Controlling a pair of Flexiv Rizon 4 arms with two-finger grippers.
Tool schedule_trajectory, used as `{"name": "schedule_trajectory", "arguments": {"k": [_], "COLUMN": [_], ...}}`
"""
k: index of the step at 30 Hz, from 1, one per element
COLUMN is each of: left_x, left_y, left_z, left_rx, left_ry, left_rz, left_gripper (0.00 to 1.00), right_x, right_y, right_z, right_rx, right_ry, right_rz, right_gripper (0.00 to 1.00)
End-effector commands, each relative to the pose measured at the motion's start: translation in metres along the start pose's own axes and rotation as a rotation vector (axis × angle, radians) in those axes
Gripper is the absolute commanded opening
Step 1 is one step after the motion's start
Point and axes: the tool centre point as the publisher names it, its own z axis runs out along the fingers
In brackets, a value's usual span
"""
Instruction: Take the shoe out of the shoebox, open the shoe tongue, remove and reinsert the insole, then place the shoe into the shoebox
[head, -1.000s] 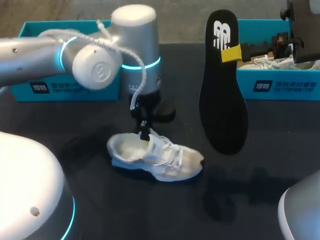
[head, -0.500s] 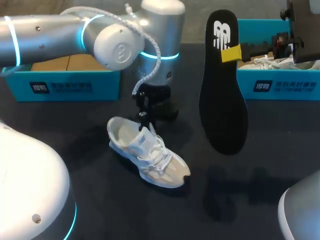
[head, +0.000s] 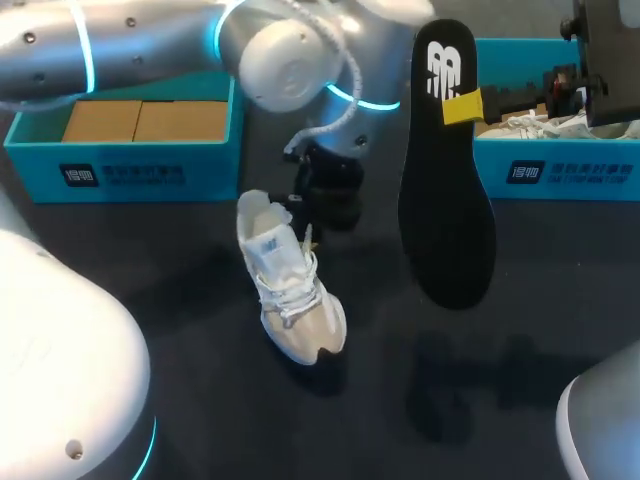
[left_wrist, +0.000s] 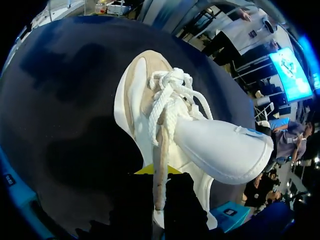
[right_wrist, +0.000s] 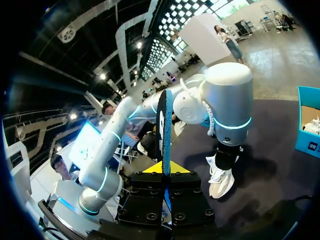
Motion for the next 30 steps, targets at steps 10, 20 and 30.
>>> {"name": "schedule_trajectory", "arguments": {"k": [10, 20, 30], "left_x": [-0.021, -0.037, -0.052], "left_y": [0.006, 0.013, 0.006], "left_z": [-0.004, -0.001, 0.000], "left_rx": [0.015, -0.036, -0.079], "left_ry": [0.089, 0.127, 0.131], "left_rz": [0.026, 0.111, 0.186], "left_gripper": [0.00, 0.00, 0.00], "right_x": [0.000, 0.000, 0.000], "right_y": [0.002, 0.002, 0.002], "right_z": [0.003, 0.003, 0.003], "right_rx": [0.003, 0.003, 0.003], "right_ry": [0.000, 0.000, 0.000], "right_rz": [0.002, 0.002, 0.002], "right_gripper": [0.00, 0.00, 0.00]}}
